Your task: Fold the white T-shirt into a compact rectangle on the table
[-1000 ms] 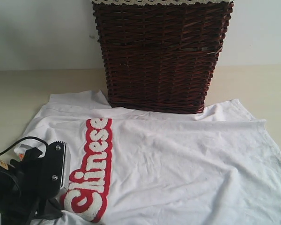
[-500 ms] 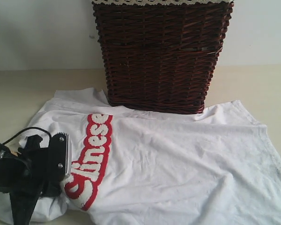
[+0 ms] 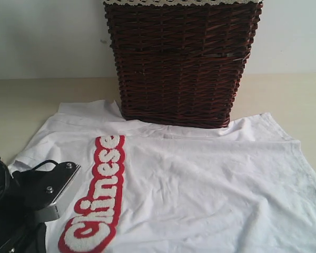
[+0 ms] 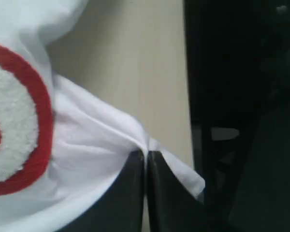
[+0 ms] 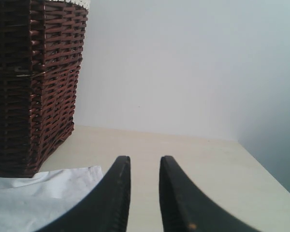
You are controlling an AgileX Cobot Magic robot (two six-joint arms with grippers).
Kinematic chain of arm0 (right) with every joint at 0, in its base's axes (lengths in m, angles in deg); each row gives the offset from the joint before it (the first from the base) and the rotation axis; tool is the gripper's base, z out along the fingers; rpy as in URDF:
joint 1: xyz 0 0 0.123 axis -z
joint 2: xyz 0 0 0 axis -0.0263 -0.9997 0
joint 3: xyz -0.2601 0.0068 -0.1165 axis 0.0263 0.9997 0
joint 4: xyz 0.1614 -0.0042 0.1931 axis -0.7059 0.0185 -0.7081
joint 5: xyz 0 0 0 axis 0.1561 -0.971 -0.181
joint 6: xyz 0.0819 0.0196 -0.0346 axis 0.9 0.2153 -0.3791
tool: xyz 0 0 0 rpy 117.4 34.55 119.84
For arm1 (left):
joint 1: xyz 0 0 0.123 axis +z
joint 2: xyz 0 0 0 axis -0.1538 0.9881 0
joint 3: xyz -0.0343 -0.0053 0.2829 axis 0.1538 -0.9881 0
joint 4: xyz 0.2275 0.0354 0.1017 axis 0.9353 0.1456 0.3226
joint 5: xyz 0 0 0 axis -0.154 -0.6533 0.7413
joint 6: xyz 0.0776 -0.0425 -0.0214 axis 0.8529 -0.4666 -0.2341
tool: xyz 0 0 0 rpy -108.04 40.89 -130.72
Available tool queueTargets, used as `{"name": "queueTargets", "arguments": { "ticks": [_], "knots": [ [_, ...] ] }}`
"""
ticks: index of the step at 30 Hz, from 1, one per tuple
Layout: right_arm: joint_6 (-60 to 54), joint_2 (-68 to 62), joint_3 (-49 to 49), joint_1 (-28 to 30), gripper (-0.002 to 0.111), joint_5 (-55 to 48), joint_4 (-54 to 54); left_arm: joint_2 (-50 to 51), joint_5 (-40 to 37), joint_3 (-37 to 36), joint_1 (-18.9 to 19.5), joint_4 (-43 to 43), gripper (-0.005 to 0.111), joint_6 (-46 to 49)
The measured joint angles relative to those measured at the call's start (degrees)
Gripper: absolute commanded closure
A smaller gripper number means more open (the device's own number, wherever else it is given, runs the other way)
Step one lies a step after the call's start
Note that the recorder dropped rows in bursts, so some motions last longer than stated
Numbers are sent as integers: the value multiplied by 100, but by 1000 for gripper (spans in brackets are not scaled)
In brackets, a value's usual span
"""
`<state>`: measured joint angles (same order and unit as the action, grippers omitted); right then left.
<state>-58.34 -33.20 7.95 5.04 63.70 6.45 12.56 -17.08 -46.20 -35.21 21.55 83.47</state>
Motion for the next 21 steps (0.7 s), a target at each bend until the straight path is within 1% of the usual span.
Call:
{"name": "queueTargets", "arguments": {
  "ticks": [2,8,12,14,16,19,21],
  "knots": [
    [0,0,0,0,85,0,0,0,-56,0,0,0,107,63],
    [0,0,0,0,85,0,0,0,244,0,10,-37,107,297],
    [0,0,0,0,85,0,0,44,382,0,147,-73,107,645],
    [0,0,0,0,85,0,0,147,713,0,275,-194,107,686],
    [0,0,0,0,85,0,0,291,1261,0,450,-473,107,697],
    [0,0,0,0,85,0,0,574,2176,0,701,-1128,107,706],
    [0,0,0,0,85,0,0,719,2655,0,816,-1557,107,706]
  ]
}}
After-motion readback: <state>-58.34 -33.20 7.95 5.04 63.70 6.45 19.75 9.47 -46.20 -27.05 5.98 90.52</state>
